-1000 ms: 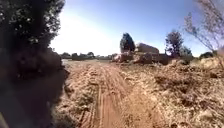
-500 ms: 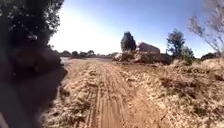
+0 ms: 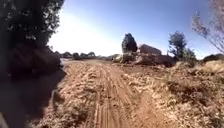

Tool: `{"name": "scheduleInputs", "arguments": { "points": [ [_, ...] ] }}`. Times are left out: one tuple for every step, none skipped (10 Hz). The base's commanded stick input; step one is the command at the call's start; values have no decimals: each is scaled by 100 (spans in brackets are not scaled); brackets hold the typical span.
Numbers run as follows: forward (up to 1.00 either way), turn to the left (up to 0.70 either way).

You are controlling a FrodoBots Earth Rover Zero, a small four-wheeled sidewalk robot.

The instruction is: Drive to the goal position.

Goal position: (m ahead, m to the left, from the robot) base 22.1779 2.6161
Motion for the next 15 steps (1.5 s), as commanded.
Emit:
{"name": "scheduleInputs", "arguments": {
  "points": [
    [50, 0],
    [50, 0],
    [50, 0],
    [50, 0],
    [50, 0],
    [50, 0],
    [50, 0],
    [50, 0],
    [50, 0],
    [50, 0],
    [50, 0],
    [50, 0],
    [50, 0],
    [50, 0],
    [50, 0]
  ]
}}
